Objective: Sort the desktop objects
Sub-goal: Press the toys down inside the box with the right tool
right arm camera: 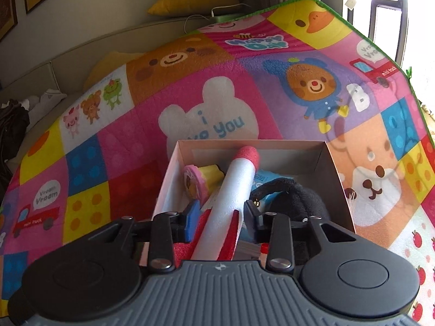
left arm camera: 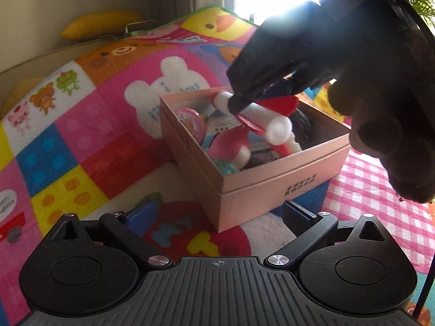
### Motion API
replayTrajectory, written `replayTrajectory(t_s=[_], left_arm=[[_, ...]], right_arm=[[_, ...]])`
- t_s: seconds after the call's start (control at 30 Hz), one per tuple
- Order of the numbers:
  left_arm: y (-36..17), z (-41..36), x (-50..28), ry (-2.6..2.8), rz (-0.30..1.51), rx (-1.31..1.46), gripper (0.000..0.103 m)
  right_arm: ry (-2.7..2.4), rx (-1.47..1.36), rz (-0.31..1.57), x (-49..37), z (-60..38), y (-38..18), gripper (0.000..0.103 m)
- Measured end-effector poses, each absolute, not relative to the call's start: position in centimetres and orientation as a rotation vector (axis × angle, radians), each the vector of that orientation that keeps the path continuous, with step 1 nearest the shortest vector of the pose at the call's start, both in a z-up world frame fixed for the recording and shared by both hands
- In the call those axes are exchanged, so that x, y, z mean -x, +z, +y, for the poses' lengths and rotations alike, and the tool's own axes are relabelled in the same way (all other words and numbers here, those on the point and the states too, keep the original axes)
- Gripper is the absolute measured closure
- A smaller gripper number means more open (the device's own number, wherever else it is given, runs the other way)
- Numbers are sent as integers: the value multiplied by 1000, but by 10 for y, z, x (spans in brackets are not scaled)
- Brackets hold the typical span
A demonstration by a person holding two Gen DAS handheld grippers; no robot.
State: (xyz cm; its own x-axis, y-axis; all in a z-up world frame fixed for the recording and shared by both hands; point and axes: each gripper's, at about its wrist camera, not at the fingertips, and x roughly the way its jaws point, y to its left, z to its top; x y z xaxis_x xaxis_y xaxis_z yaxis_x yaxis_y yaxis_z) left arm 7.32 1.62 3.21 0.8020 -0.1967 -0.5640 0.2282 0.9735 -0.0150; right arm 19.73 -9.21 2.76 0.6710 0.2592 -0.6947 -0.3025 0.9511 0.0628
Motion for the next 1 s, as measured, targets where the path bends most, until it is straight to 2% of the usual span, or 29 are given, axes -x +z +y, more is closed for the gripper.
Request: replayTrajectory(t_s=[0.23,0.47,0.67,0.83,1.0], left_arm=[[30,19,-82,-203,618,-36,2],[34,20,-87,-163,626,-46,1],[34,22,-90,-153,633,-49,1],[33,25,-93,-157,640,-42,0],[36,31,-94,-160,640,-48,0]], right_arm=[[236,12,788,-191,-137,27,74],[337,-53,833,-186,-130,20,77],[241,41,738,-177,-134,23,76],[224,-81,699,-176,-172,38,72],[174,-116,695,-181,-191,36,72]])
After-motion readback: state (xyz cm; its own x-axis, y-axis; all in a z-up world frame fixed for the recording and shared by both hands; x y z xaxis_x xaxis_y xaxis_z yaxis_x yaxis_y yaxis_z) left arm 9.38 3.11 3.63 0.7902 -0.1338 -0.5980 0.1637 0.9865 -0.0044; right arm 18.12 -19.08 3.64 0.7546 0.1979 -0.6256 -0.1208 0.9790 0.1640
